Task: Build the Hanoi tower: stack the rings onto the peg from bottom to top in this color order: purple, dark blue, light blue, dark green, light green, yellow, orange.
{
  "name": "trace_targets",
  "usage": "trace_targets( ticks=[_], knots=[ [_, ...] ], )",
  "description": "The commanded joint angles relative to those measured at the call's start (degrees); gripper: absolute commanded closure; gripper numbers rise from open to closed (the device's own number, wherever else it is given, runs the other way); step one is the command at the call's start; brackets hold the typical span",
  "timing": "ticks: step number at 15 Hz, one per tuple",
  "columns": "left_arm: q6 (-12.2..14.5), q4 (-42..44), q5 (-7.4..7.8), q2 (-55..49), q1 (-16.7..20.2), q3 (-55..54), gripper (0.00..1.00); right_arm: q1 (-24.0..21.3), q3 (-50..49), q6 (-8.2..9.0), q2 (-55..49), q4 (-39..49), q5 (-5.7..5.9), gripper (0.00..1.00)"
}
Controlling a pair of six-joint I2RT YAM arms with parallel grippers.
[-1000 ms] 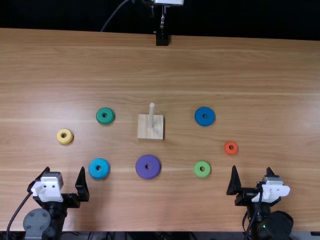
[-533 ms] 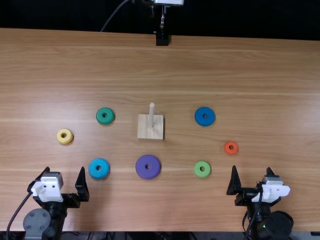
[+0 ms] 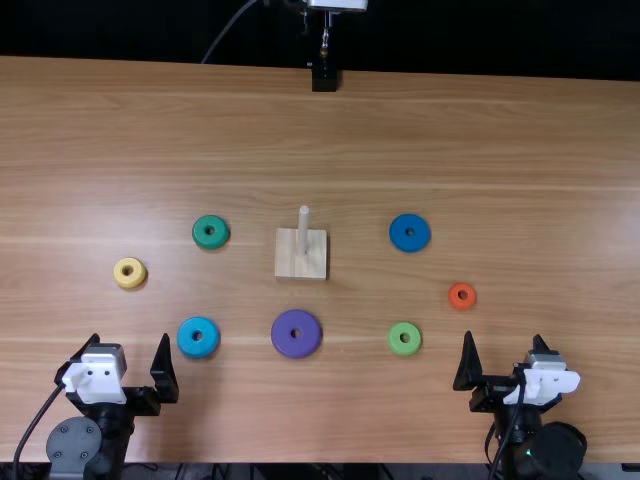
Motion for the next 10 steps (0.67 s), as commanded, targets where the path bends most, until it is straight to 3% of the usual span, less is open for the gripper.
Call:
trace_targets(
  ticks=[1, 4, 10],
  knots=[
    [0.25, -4.53, -0.25, -0.99, 0.31, -5.91, 0.00, -0.13, -1.59, -0.03, -0.73, -3.72, 0.00, 0.00],
    [0.36, -4.53, -0.25, -0.99, 0.31, -5.91, 0.00, 1.01, 5.62, -0.14, -0.73, -3.30, -0.11, 0.00],
    [0.25, -4.53, -0.25, -0.99, 0.31, -5.91, 0.00, 14.90, 25.92, -0.24, 20.01, -3.83, -0.11, 0.00]
  ],
)
